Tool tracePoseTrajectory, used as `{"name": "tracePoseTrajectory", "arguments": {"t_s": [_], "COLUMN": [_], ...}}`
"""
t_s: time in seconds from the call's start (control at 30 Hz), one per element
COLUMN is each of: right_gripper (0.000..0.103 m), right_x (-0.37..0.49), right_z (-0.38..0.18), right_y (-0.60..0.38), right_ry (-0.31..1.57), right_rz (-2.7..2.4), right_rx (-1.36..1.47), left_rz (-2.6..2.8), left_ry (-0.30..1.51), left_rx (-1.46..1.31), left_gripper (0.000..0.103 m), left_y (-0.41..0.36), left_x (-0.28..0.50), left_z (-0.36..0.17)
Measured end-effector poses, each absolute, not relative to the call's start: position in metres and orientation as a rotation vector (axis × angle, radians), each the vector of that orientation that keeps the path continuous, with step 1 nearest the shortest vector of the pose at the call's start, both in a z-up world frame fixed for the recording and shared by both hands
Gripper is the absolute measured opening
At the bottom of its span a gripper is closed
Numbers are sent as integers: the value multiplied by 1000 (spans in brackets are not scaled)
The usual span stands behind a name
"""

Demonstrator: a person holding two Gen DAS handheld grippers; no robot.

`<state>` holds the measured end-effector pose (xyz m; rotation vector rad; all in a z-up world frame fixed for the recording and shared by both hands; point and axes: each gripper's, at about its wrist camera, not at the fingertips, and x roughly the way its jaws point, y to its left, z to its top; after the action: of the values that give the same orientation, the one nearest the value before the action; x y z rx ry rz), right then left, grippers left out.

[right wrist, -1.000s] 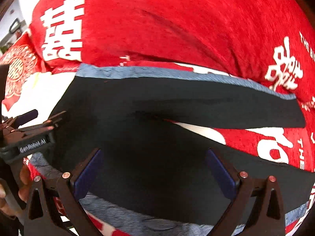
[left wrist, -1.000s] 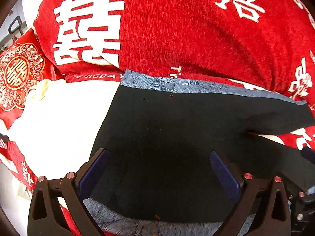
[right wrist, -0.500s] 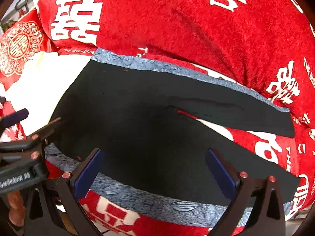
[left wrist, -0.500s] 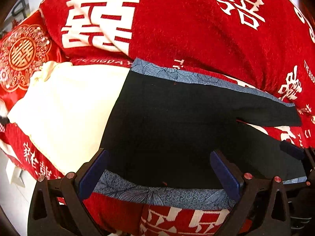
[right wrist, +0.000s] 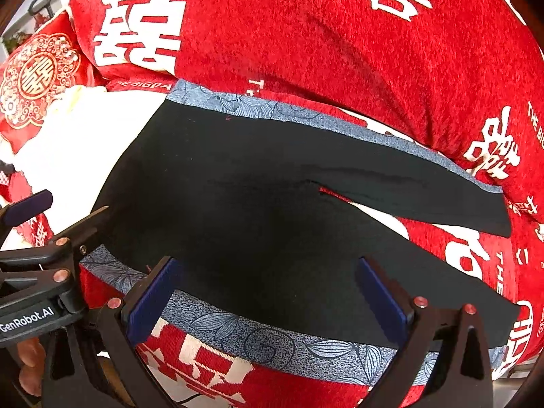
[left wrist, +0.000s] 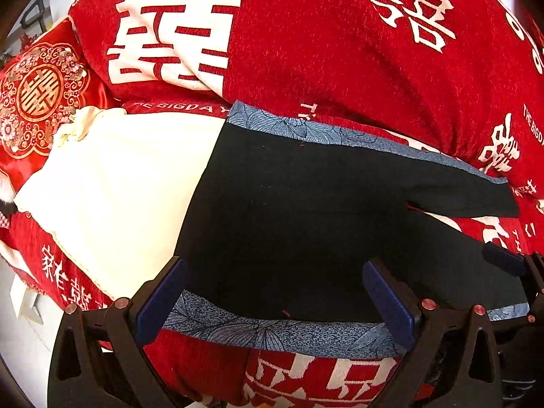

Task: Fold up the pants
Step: 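Hover both grippers over the blue patterned waistband of the black trousers, then close the right gripper on the waistband while the left gripper grasps it too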

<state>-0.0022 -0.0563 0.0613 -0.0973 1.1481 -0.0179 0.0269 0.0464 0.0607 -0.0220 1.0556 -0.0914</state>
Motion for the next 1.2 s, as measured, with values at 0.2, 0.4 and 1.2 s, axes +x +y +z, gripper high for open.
{"name": "tracePoseTrajectory", "arguments": {"t_s": [0.2,0.4,1.2], "right_gripper": [103,103,97], "right_x": [-3,0,208], "right_z": [61,59,10], "right_y": [-58,-62,-128], "right_ry": [1151,1155,1082], "right_rz": [-16,-5,505], "right_rx": [-94,-96,-162], "left_rz": [-95,-100,-102], "left_ry": [1064,1073,1251], "left_rx": [-17,-5,6], "left_gripper": [103,103,103], "left_y": [45,42,23], "left_x": [28,34,158], "left_z": [59,55,-22]}}
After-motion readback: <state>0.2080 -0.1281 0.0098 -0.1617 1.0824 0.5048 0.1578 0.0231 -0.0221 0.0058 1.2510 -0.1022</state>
